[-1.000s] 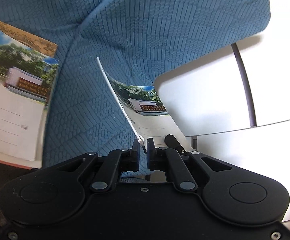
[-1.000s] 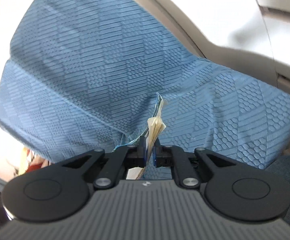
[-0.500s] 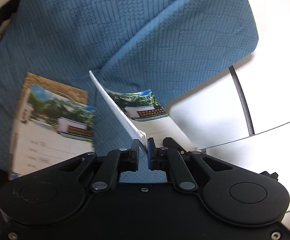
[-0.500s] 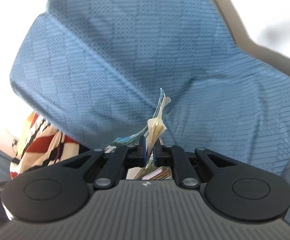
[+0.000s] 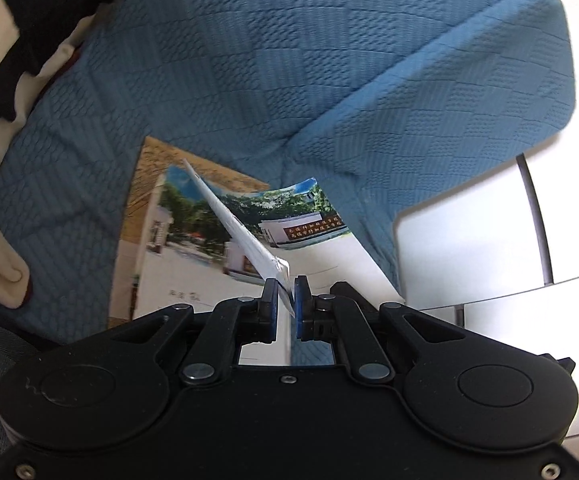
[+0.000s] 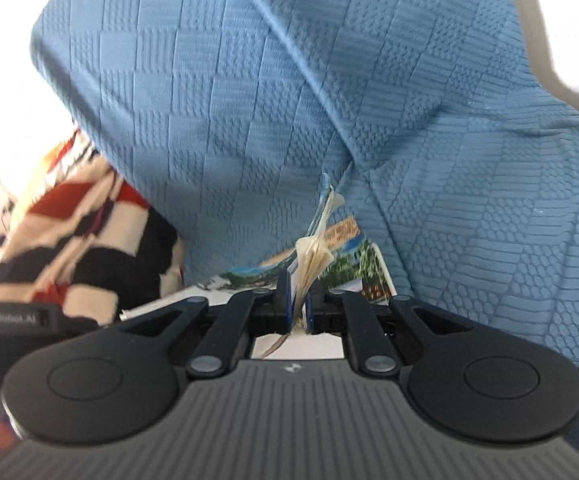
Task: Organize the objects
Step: 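Lift the small card with both grippers and carry it toward the book stack, then lay the card on top of the book stack and open both grippers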
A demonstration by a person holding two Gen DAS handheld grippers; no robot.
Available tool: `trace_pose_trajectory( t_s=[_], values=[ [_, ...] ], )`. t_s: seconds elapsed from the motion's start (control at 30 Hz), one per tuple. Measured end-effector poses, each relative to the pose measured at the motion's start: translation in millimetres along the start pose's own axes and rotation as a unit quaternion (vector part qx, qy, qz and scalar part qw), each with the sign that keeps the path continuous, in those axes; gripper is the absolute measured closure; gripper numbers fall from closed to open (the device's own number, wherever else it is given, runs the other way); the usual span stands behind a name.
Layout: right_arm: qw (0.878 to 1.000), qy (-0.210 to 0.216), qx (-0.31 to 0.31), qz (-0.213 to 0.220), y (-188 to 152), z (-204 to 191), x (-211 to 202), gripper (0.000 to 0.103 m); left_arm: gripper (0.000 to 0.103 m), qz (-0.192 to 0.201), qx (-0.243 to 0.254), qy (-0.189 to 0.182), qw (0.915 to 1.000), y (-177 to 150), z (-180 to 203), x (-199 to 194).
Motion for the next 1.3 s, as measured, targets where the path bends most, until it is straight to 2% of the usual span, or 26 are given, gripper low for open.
trace_pose_trajectory(
  t_s=[0.27,0.6,0.77,0.83,0.93,0.97,1.07,1.3],
  values=[
    [0.999,-0.02,-0.023,-0.012,-20,-6,18,0.093,0.097,-0.021,0.02,0.03,0.9991,-4,-24,14],
    [0.997,-0.037,0.016,-0.06,-60,13,41,0.093,0.101,-0.07,-0.001,0.063,0.9956,-33,-63,48],
    [0.993,-0.06,0.033,-0.095,-74,26,52,0.091,0.101,-0.083,-0.003,0.088,0.9926,-39,-71,57],
    [0.993,-0.056,0.033,-0.098,-74,26,52,0.089,0.1,-0.083,0.007,0.096,0.9919,-39,-67,57],
    [0.991,-0.052,0.053,-0.115,-72,29,49,0.082,0.088,-0.082,0.013,0.103,0.9912,-40,-61,52],
    [0.989,-0.05,0.061,-0.123,-72,29,48,0.078,0.083,-0.081,0.017,0.106,0.9909,-41,-58,50],
    [0.986,-0.048,0.069,-0.142,-76,27,39,0.062,0.078,-0.068,0.027,0.113,0.9909,-43,-49,40],
    [0.988,-0.049,0.034,-0.143,-77,11,2,0.061,0.069,-0.046,0.051,0.114,0.9911,-57,-17,2]
  ],
)
Point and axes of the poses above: each gripper's, at about its wrist camera, not at the fingertips, and x roughly the way its jaws point, z to its right, y to its top, the point moved 7 cm from there along x, roughly the way its jaws point, and after that the axes turned 6 degrees about -z, right-handed, at the moved point
